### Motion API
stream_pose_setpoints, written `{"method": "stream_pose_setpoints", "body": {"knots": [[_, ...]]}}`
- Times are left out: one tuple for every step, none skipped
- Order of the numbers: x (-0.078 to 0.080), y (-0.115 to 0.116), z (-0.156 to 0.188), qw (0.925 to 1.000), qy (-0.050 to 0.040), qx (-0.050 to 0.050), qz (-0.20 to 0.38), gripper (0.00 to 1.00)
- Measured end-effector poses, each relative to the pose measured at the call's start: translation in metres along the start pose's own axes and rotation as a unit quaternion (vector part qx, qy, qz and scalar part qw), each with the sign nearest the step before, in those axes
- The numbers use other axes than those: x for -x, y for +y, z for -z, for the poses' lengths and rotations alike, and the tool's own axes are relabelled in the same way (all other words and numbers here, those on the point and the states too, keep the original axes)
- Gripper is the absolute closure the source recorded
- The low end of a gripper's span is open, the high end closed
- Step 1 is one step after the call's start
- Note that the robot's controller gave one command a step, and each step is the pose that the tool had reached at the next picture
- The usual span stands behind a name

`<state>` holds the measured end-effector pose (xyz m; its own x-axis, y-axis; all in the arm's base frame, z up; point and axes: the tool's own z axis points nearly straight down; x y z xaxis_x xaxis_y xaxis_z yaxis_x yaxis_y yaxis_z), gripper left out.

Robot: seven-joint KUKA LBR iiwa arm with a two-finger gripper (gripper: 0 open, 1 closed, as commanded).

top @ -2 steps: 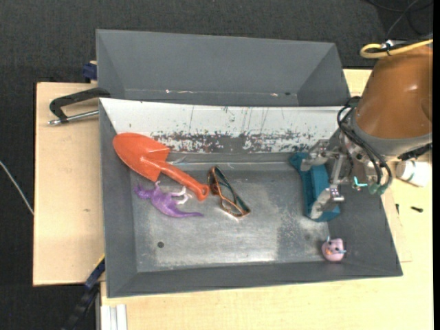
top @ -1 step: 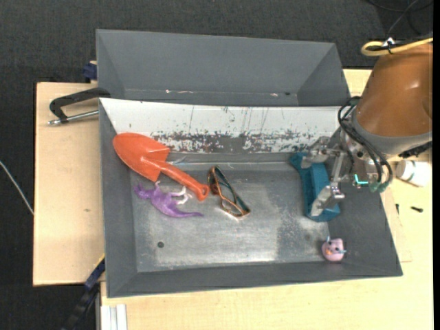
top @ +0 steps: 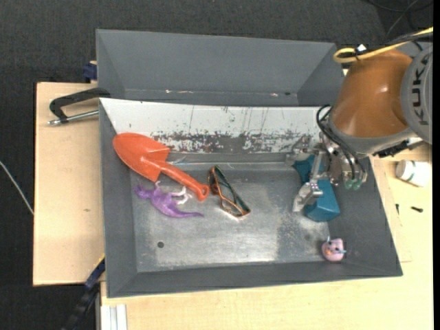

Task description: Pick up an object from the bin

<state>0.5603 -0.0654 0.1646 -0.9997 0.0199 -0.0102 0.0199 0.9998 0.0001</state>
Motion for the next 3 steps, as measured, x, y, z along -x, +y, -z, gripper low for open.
{"method": "stream_pose_setpoints", "body": {"knots": [[-0.001,-0.002,-0.025,0.9999,0.0087,0.001,-0.013,0.0],[-0.021,-0.03,-0.043,0.9995,-0.0021,0.0,0.032,0.0],[-0.021,-0.061,-0.068,0.9985,0.0054,0.001,0.055,0.0]]}}
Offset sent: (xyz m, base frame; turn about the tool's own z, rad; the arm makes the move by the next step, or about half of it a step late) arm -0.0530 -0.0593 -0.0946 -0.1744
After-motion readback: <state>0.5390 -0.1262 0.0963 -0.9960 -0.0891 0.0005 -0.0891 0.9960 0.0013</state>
